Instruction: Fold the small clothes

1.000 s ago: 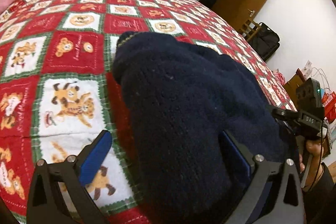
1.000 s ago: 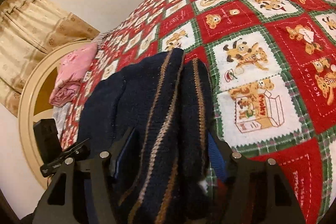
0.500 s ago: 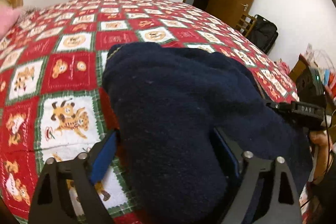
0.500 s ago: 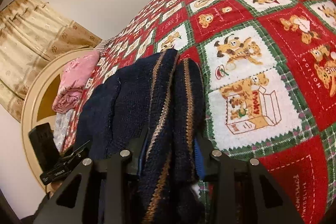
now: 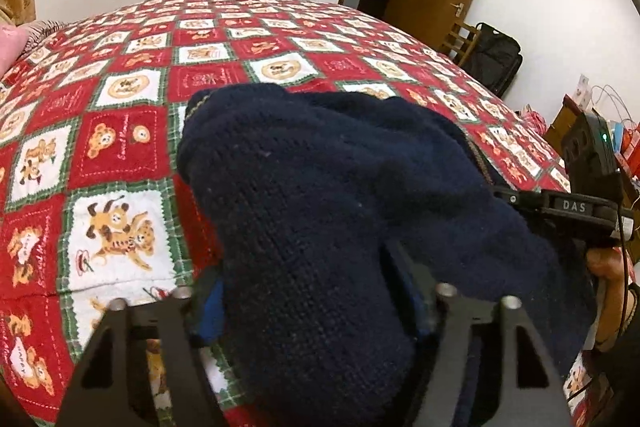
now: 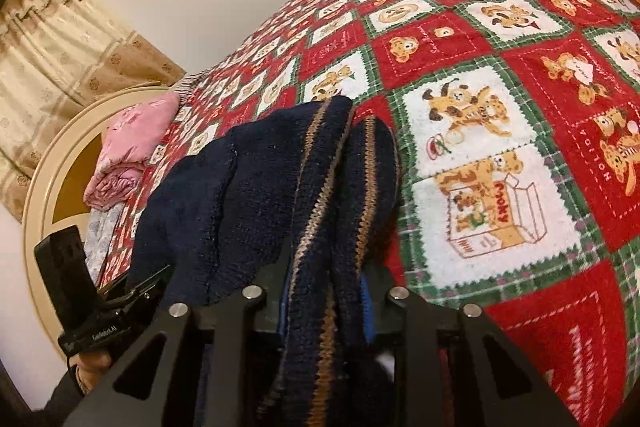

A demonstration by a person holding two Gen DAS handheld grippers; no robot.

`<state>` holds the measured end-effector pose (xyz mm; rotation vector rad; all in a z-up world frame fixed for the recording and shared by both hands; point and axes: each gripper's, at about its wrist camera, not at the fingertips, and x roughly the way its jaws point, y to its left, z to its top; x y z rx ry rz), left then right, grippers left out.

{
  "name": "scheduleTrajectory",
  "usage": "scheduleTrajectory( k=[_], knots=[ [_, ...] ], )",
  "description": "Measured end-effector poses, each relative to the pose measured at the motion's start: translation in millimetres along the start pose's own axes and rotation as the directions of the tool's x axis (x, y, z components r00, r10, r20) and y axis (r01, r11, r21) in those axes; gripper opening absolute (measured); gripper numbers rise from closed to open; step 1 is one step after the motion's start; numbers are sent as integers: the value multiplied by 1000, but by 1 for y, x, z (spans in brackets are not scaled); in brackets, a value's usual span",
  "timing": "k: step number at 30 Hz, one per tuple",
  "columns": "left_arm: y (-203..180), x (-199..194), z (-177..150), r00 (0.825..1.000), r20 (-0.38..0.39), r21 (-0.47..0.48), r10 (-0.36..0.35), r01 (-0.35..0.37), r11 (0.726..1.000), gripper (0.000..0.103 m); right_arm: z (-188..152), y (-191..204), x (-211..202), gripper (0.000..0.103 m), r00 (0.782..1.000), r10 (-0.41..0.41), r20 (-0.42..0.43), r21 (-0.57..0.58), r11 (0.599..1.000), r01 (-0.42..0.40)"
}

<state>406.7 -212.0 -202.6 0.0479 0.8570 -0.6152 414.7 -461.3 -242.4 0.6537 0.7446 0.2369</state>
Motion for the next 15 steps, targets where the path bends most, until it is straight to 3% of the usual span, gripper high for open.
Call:
scheduleTrajectory(
  k=[2, 4, 9, 15],
  knots=[
    [-6, -7, 1, 1000, 13, 18, 28, -28, 999, 45, -1, 2, -4, 22, 1000, -6, 18, 6, 1000, 6],
    [-8, -15, 2, 999, 24, -1, 40, -40, 999, 40, -4, 4, -14, 21, 999, 13, 51, 26, 1000, -14],
    [-12, -52, 4, 995, 94, -45, 28, -24, 999, 38, -11, 20, -37, 20, 993, 48, 110, 14, 999, -50],
    [-24, -102, -3, 984, 171, -17, 41, -38, 999, 38, -21, 54, -55, 19, 984, 114, 138, -17, 994, -113]
  ],
)
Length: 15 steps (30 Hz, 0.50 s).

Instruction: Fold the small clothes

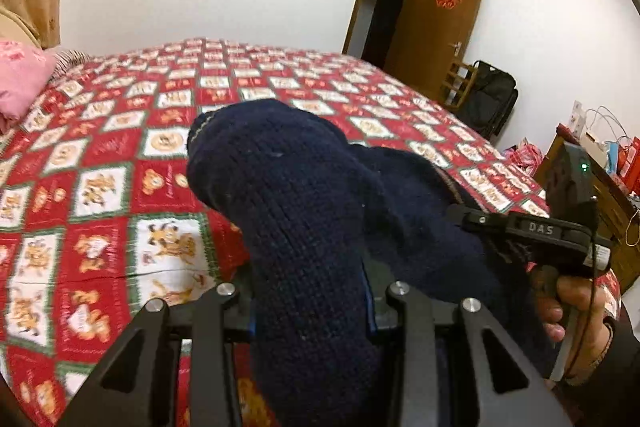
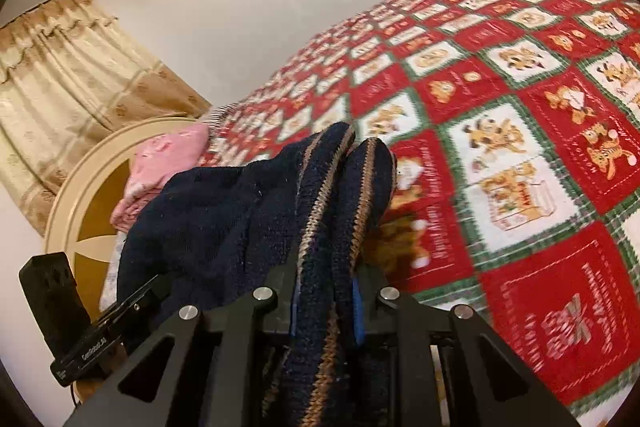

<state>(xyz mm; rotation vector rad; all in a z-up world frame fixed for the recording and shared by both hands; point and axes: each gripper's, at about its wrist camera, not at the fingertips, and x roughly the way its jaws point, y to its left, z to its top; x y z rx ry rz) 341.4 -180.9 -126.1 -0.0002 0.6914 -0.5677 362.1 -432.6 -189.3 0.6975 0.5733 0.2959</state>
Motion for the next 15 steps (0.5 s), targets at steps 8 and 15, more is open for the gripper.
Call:
scheduleTrajectory(
  k=[8, 15],
  knots=[
    [17, -66, -9, 998, 61, -40, 31, -28, 999, 37, -20, 60, -12, 19, 995, 103, -4, -51, 993, -103],
    [43, -118, -26, 990, 92, -77, 106, -99, 992, 37, -44, 118, -4, 19, 981, 190, -47, -90, 977, -194]
  ],
)
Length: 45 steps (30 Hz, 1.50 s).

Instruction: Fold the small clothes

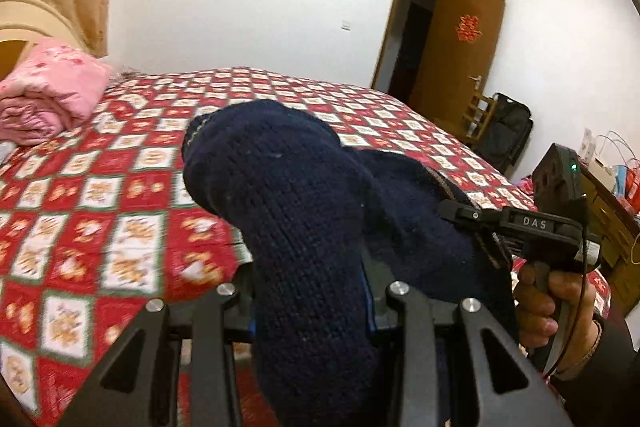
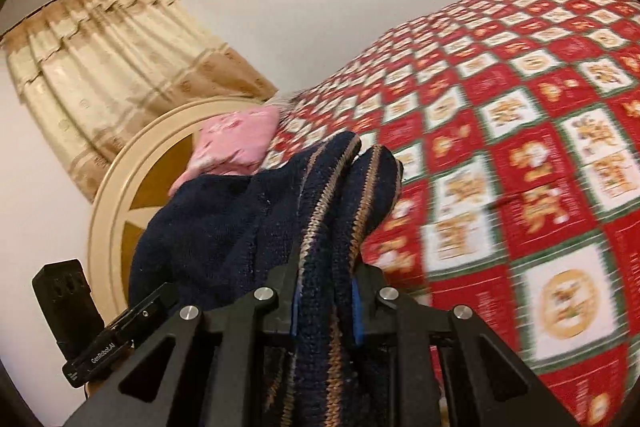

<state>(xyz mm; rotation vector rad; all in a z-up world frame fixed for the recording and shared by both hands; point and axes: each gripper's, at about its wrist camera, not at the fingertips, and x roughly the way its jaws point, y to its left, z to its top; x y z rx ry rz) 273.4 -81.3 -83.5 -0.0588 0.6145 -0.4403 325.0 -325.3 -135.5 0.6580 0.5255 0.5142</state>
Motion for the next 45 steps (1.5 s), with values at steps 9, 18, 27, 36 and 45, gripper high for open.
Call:
scheduleTrajectory(
  k=[9, 18, 27, 36, 45],
  knots=[
    [43, -50, -19, 995, 21, -46, 101, -100, 994, 37, -27, 70, 38, 19, 995, 80, -57, -52, 995, -83],
    [92, -87, -34, 983, 47, -118, 179, -172, 978, 37, -45, 129, 79, 18, 982, 142, -123, -102, 983, -155],
    [128, -108, -51, 970, 42, -174, 238, -227, 958, 37, -62, 162, 123, 18, 967, 174, -187, -116, 973, -197],
    [161, -118, -63, 960, 26, -229, 279, -266, 936, 37, -75, 187, 165, 18, 953, 183, -242, -138, 966, -220],
    [191, -120, -71, 952, 2, -268, 305, -293, 918, 37, -87, 201, 204, 18, 938, 188, -292, -133, 963, -235]
  ],
)
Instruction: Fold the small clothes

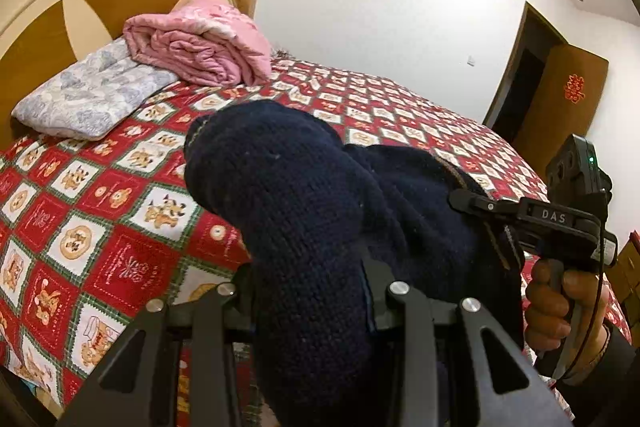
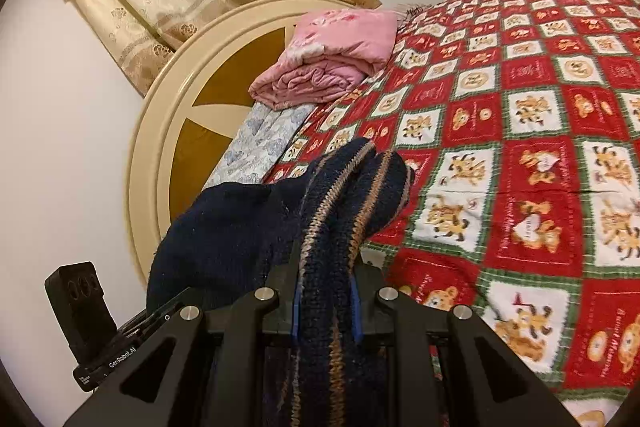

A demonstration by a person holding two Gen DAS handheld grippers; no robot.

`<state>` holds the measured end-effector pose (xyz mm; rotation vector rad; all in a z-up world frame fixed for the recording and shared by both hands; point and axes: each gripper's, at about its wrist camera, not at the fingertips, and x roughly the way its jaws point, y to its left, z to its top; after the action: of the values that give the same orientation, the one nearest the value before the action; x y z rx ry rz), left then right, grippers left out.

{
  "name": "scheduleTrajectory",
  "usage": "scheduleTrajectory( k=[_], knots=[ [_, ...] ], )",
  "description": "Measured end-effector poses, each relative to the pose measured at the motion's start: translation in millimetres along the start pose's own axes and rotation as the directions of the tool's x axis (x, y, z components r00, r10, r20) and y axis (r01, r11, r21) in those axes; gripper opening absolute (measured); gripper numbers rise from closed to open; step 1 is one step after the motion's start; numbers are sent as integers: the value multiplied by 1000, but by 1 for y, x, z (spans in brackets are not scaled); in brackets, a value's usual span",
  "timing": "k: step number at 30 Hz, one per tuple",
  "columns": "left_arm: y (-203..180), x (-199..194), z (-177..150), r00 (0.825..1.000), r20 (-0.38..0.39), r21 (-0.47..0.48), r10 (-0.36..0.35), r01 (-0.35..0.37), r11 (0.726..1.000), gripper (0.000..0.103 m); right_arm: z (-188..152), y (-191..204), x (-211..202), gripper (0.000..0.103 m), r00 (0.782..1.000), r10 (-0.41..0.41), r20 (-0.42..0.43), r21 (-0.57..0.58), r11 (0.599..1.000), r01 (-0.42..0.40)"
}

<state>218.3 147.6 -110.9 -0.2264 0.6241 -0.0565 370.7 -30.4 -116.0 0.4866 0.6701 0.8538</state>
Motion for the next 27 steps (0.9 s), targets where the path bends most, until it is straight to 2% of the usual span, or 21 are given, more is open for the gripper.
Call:
scheduleTrajectory(
  k=[14, 21, 27],
  knots=[
    [34, 33, -16, 996, -90, -59, 15, -20, 998, 37, -7, -24, 44, 18, 997, -24, -76, 37, 999, 27],
    [52, 52, -32, 990, -141, -90, 19, -32, 995, 40, -9, -47, 60, 18, 990, -78, -115, 62, 994, 85],
    [53, 56, -44, 993, -118, -70, 27, -35, 997, 48, -16, -66, 74, 19, 978, -127, -168, 89, 986, 144]
  ],
)
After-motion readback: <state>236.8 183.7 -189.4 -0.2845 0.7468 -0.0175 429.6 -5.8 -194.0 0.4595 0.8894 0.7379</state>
